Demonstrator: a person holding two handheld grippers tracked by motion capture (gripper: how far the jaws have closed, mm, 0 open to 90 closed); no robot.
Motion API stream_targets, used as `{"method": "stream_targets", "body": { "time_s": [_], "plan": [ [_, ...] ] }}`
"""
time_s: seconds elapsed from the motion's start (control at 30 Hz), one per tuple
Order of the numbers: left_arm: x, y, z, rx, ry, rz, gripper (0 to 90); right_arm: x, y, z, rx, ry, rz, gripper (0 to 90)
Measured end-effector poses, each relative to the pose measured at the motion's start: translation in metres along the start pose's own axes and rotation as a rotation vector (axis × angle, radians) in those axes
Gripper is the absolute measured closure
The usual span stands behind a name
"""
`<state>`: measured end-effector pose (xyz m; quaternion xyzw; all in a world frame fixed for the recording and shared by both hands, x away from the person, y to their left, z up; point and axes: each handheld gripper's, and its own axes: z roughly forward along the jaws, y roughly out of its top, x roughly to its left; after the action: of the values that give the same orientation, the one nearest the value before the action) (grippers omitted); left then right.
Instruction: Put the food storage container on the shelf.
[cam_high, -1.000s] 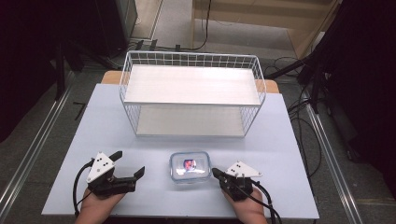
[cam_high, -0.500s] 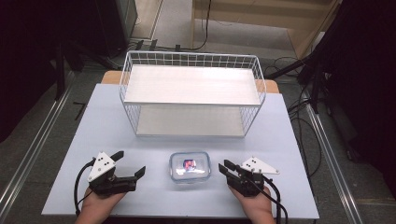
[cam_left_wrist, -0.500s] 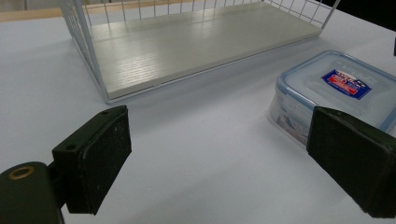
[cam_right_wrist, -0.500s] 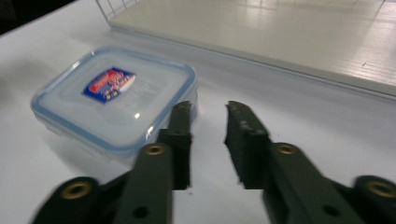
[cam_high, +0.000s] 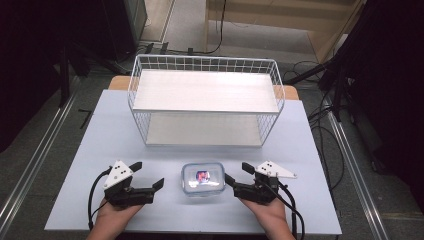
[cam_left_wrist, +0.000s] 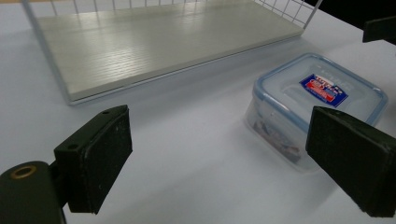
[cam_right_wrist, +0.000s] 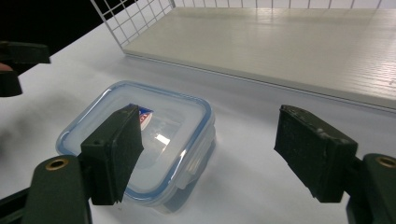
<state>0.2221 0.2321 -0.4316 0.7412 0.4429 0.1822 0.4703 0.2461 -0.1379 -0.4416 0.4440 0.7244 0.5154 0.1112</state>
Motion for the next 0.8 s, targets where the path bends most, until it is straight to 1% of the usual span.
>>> {"method": "stream_targets", "body": {
  "time_s": [0.03, 0.07, 0.1, 0.17, 0.2, 0.23, 0.27, 0.3, 0.33, 0.37, 0.4, 0.43, 0.47, 0.5, 0.53, 0.57, 0.6, 0.63, 0.67, 0.7, 0.73, 0.77, 0.8],
  "plan": [
    [-0.001, 0.001, 0.004, 0.006, -0.008, -0.011, 7.4, 0.0, 0.0, 0.001, 0.006, 0.006, -0.004, 22.8],
    [-0.001, 0.001, 0.004, 0.006, -0.008, -0.011, 7.4, -0.001, 0.0, 0.002, 0.011, 0.012, -0.002, 22.4],
    [-0.005, 0.001, 0.014, 0.019, -0.026, -0.03, 7.4, -0.002, 0.0, 0.003, 0.019, 0.016, 0.0, 22.1],
    [-0.009, 0.0, 0.022, 0.032, -0.042, -0.045, 7.4, -0.003, 0.001, 0.006, 0.02, 0.02, -0.001, 22.1],
    [-0.009, 0.0, 0.022, 0.032, -0.042, -0.045, 7.7, -0.003, 0.001, 0.006, 0.02, 0.02, -0.001, 22.1],
    [-0.013, -0.001, 0.03, 0.049, -0.065, -0.051, 7.7, -0.004, 0.002, 0.009, 0.027, 0.024, -0.006, 22.2],
    [-0.014, -0.001, 0.033, 0.057, -0.076, -0.051, 7.8, -0.005, 0.002, 0.011, 0.026, 0.024, -0.006, 22.3],
    [-0.015, -0.002, 0.035, 0.065, -0.084, -0.06, 8.0, -0.005, 0.002, 0.012, 0.031, 0.028, -0.003, 22.3],
    [-0.015, -0.002, 0.035, 0.065, -0.084, -0.06, 8.2, -0.006, 0.002, 0.013, 0.035, 0.031, -0.01, 22.5],
    [-0.016, -0.002, 0.039, 0.071, -0.106, -0.075, 9.6, -0.005, 0.001, 0.014, 0.042, 0.036, -0.008, 22.5],
    [-0.016, -0.002, 0.039, 0.071, -0.106, -0.075, 10.7, -0.005, 0.001, 0.014, 0.042, 0.036, -0.008, 22.5],
    [-0.019, -0.002, 0.042, 0.077, -0.125, -0.083, 12.1, -0.005, 0.001, 0.017, 0.052, 0.055, -0.001, 22.7],
    [-0.019, -0.002, 0.043, 0.081, -0.137, -0.095, 12.5, -0.004, 0.0, 0.018, 0.055, 0.06, 0.003, 22.9],
    [-0.019, -0.002, 0.043, 0.081, -0.137, -0.095, 13.2, -0.004, -0.001, 0.019, 0.062, 0.062, 0.001, 23.2],
    [-0.02, -0.002, 0.046, 0.094, -0.165, -0.124, 13.5, -0.003, -0.002, 0.02, 0.068, 0.066, 0.0, 23.6],
    [-0.021, -0.002, 0.048, 0.101, -0.18, -0.135, 13.5, -0.002, -0.003, 0.022, 0.08, 0.074, 0.003, 23.6],
    [-0.021, -0.002, 0.048, 0.101, -0.18, -0.135, 13.7, -0.002, -0.003, 0.022, 0.08, 0.074, 0.003, 23.6],
    [-0.022, -0.004, 0.051, 0.113, -0.205, -0.152, 13.7, -0.001, -0.004, 0.023, 0.09, 0.084, 0.011, 23.6],
    [-0.022, -0.006, 0.054, 0.13, -0.239, -0.182, 13.7, 0.0, -0.006, 0.026, 0.102, 0.097, 0.021, 24.6],
    [-0.023, -0.007, 0.056, 0.133, -0.25, -0.191, 13.7, 0.001, -0.007, 0.027, 0.112, 0.102, 0.018, 24.8],
    [-0.023, -0.007, 0.056, 0.133, -0.25, -0.191, 13.9, 0.001, -0.007, 0.027, 0.112, 0.102, 0.018, 24.8],
    [-0.023, -0.007, 0.058, 0.144, -0.262, -0.212, 14.5, 0.002, -0.009, 0.031, 0.135, 0.121, 0.031, 25.0],
    [-0.022, -0.008, 0.059, 0.145, -0.273, -0.222, 15.3, 0.001, -0.01, 0.033, 0.141, 0.127, 0.041, 25.3]
  ]
}}
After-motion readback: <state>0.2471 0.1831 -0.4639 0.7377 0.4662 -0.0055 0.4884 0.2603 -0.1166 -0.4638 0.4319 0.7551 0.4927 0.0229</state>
